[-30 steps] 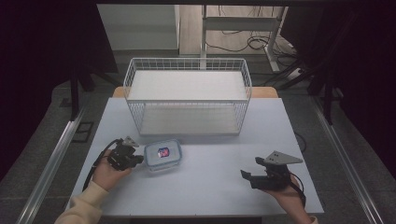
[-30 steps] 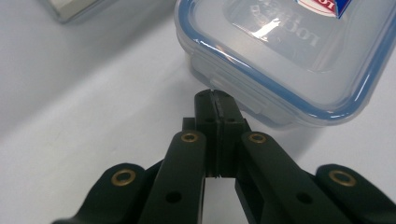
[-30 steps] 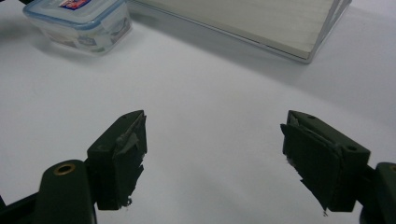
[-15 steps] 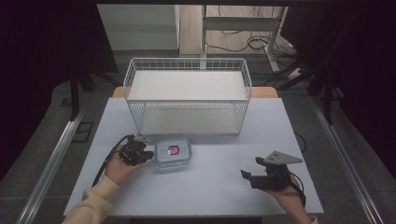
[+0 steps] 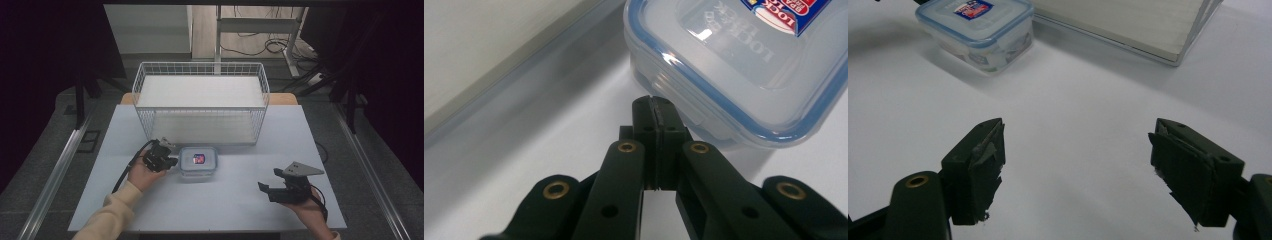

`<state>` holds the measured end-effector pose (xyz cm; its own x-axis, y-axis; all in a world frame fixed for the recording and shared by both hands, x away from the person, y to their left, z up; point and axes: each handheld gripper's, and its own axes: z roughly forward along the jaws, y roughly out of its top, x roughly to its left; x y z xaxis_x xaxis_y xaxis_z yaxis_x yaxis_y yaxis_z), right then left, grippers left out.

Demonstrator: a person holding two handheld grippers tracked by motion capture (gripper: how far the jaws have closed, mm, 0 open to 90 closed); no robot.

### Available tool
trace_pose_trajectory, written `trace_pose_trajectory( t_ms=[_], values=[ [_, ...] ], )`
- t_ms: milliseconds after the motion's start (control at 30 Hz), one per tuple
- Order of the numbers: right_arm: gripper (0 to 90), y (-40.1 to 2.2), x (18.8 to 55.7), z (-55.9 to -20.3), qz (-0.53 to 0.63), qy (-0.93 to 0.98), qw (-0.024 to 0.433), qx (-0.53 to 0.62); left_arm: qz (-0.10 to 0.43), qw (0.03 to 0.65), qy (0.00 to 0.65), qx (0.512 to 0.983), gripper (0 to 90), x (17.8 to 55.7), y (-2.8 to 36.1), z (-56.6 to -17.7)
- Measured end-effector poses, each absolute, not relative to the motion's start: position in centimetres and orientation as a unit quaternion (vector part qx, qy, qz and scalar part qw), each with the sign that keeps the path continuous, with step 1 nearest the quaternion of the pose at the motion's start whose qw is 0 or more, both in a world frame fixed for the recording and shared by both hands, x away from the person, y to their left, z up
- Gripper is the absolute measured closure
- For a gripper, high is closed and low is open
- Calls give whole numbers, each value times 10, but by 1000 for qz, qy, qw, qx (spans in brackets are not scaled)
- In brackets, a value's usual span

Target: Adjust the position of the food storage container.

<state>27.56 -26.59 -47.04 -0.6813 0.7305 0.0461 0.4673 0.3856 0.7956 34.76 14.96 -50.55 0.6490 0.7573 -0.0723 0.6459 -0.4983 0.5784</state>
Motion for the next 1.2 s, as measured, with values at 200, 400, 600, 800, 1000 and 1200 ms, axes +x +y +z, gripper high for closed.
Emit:
trace_pose_trajectory(
  t_ms=[200,400,600,800,1000,1200],
  values=[
    [217,-267,277,-471,417,816,160,367,94,293,401,863,900,351,139,-505],
    [217,-267,276,-471,415,817,161,366,89,292,401,864,899,352,137,-508],
    [217,-267,276,-471,416,816,163,367,98,310,398,858,899,346,149,-495],
    [219,-265,276,-471,419,816,167,362,106,344,403,841,896,323,168,-474],
    [219,-259,277,-476,418,821,162,355,115,373,412,823,788,303,184,-467],
    [215,-251,278,-484,427,821,150,348,94,388,455,796,373,295,196,-473]
  ],
)
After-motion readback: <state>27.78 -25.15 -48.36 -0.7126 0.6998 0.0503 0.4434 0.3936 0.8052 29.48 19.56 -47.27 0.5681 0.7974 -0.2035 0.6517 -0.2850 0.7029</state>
